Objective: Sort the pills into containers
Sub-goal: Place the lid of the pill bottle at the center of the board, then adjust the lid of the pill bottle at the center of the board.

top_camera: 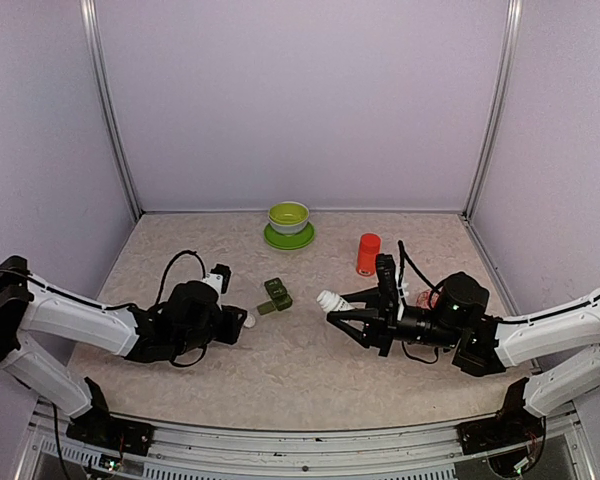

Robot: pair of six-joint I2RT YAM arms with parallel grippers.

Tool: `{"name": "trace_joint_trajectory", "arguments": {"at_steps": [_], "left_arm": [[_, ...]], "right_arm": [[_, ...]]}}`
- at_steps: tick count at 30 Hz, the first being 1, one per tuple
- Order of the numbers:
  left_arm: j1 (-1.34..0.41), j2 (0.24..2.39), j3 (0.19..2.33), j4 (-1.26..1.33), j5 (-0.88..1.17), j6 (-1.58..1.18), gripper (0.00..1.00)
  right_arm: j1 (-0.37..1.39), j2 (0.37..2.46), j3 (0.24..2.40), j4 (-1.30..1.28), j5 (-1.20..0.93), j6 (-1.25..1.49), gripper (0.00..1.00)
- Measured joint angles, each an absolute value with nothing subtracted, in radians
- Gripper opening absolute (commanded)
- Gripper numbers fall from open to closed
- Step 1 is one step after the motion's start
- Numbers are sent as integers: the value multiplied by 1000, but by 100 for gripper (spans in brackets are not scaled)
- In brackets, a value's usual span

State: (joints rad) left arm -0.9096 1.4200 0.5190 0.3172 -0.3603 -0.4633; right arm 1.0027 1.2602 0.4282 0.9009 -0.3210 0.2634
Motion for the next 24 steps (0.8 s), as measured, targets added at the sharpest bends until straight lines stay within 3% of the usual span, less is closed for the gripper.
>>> {"name": "trace_joint_trajectory", "arguments": {"at_steps": [24], "left_arm": [[-848, 1590, 534, 347, -289, -471, 35]], "right_arm": [[1003, 1237, 417, 869, -321, 271, 19]]}}
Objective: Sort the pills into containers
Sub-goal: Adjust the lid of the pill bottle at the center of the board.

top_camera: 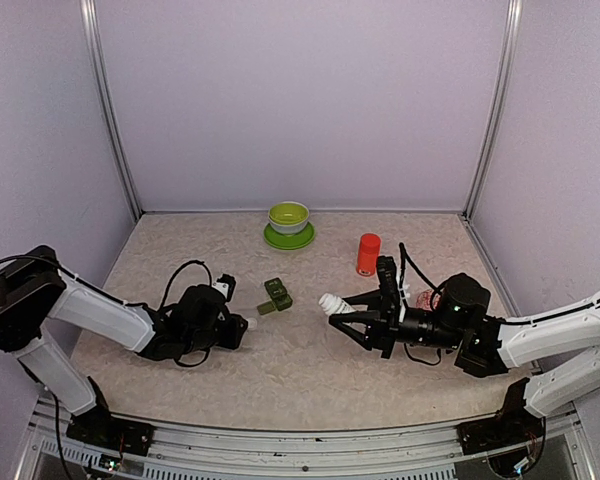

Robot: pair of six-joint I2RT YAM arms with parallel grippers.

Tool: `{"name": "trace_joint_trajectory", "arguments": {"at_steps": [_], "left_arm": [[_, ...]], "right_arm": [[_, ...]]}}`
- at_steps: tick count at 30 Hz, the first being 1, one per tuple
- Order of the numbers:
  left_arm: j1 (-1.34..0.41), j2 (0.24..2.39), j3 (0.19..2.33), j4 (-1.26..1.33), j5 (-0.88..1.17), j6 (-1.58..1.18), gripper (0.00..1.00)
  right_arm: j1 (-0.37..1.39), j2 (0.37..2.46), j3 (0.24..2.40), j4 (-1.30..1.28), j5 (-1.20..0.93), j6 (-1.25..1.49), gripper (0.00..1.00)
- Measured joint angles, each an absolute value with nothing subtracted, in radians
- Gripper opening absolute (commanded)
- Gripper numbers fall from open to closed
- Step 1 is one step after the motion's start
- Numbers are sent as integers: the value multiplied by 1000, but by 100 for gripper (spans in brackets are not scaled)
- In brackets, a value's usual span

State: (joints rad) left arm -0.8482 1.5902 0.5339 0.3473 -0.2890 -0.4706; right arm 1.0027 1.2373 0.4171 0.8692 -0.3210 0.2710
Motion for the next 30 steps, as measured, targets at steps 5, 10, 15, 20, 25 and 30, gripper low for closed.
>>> {"name": "trace_joint_trajectory", "arguments": {"at_steps": [5, 10, 15, 20, 25, 30], "left_arm": [[-841, 1614, 543, 349, -277, -471, 35], [-836, 1631, 557, 352, -273, -469, 35], [-836, 1661, 562, 351, -273, -467, 34], [-836, 1660, 551, 359, -274, -474, 34], [-836, 1649, 528, 374, -286, -479, 34], [-828, 1629, 526, 378, -294, -482, 35]], "right_arm": [[1003, 1237, 417, 862, -321, 274, 19], [1003, 1227, 417, 857, -321, 274, 19], [1003, 1227, 417, 857, -321, 274, 19], [1003, 1227, 417, 857, -321, 275, 20], [1003, 1229, 417, 857, -321, 276, 20], [1003, 1246, 417, 858, -326, 281, 20]]}}
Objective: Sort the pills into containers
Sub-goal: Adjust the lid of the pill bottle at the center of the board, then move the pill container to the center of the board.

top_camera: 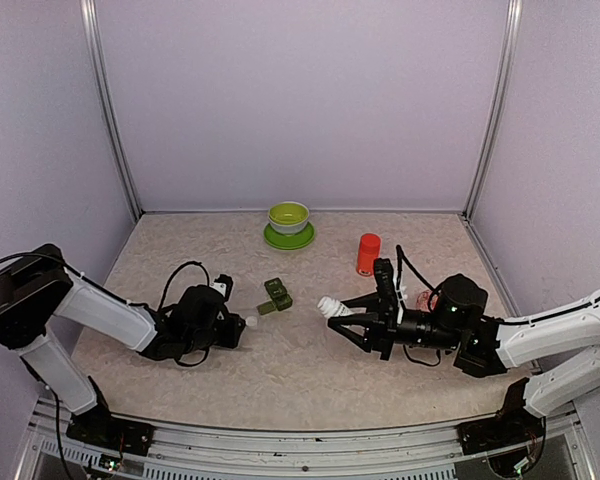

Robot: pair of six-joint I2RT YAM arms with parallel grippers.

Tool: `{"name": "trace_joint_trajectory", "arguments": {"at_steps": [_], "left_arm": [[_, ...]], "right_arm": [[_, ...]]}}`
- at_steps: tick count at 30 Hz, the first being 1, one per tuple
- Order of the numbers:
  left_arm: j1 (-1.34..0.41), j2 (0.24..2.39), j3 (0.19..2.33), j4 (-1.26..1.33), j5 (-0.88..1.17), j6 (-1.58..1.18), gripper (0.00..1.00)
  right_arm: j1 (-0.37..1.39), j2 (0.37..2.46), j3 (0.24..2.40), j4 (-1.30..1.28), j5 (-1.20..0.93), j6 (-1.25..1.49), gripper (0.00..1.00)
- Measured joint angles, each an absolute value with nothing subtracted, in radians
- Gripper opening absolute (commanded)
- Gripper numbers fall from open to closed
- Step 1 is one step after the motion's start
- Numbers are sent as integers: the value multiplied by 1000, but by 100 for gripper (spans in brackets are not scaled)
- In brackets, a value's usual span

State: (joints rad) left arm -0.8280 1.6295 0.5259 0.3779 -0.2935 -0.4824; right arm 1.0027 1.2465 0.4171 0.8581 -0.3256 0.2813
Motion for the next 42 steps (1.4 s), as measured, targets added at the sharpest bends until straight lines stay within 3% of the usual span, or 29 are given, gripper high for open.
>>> {"name": "trace_joint_trajectory", "arguments": {"at_steps": [28, 36, 42], "left_arm": [[-793, 1710, 580, 408, -279, -473, 35], [-808, 1631, 571, 429, -223, -465, 43], [-916, 1599, 581, 424, -226, -412, 45]], "right_arm": [[1003, 1253, 417, 858, -335, 288, 20], [1003, 1253, 417, 858, -333, 289, 20], [1003, 1253, 414, 857, -320, 289, 20]]}}
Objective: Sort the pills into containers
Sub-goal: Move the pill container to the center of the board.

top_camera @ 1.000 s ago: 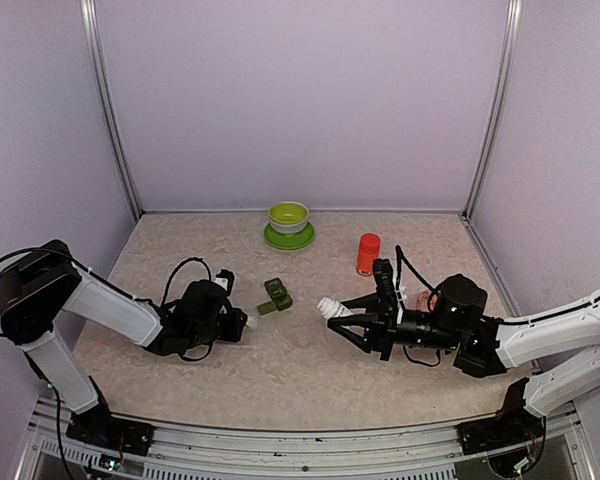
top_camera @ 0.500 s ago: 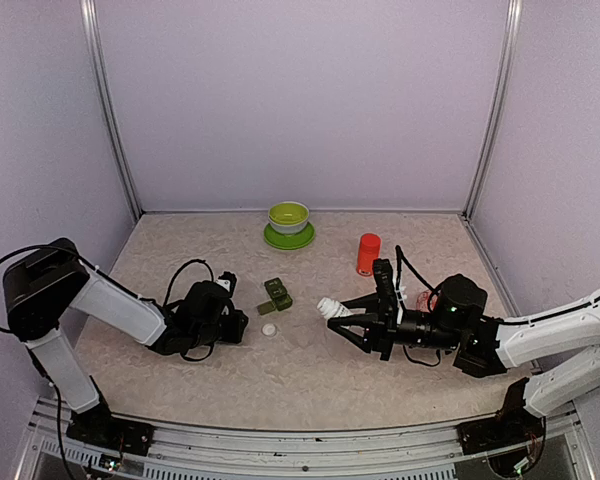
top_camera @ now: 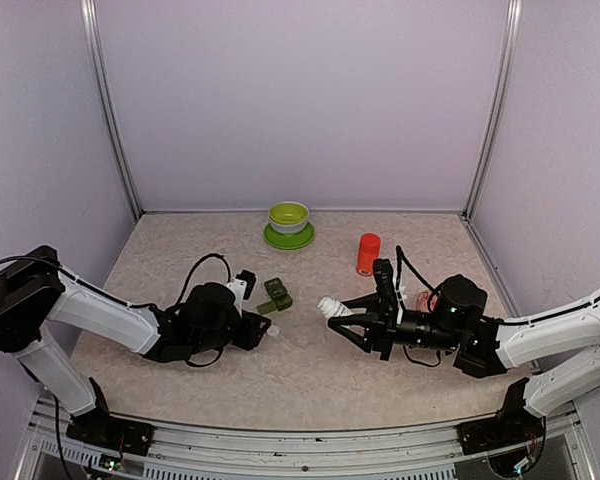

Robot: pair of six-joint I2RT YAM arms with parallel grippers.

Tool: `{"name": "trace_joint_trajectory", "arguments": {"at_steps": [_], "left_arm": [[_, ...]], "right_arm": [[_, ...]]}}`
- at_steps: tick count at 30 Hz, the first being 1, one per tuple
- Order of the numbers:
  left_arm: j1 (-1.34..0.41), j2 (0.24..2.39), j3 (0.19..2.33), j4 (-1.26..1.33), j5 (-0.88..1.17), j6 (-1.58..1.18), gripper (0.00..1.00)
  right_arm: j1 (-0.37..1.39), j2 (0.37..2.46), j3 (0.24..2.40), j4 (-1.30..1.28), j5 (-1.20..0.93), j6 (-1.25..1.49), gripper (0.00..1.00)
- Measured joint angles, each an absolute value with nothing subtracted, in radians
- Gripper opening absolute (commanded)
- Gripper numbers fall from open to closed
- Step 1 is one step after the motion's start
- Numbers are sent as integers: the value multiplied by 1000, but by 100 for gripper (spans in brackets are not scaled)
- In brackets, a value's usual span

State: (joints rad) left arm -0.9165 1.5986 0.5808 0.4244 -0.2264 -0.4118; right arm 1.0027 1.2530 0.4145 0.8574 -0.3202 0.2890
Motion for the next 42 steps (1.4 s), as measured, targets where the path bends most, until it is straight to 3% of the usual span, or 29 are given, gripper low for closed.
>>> {"name": "trace_joint_trajectory", "arguments": {"at_steps": [10, 17, 31, 39, 42], "left_arm": [[-997, 1692, 677, 342, -245, -287, 45], [-1009, 1726, 737, 289, -290, -268, 53], [-734, 1705, 869, 271, -131, -268, 77], [-606, 1848, 976, 297, 51, -283, 98], [-585, 1908, 991, 308, 127, -282, 99]], "right_arm": [[1003, 1245, 412, 849, -308, 289, 20], [1003, 1222, 411, 826, -294, 286, 20], [996, 1229, 411, 812, -279, 278, 20], [993, 1232, 411, 806, -281, 278, 20], [992, 1232, 411, 797, -280, 278, 20]]}}
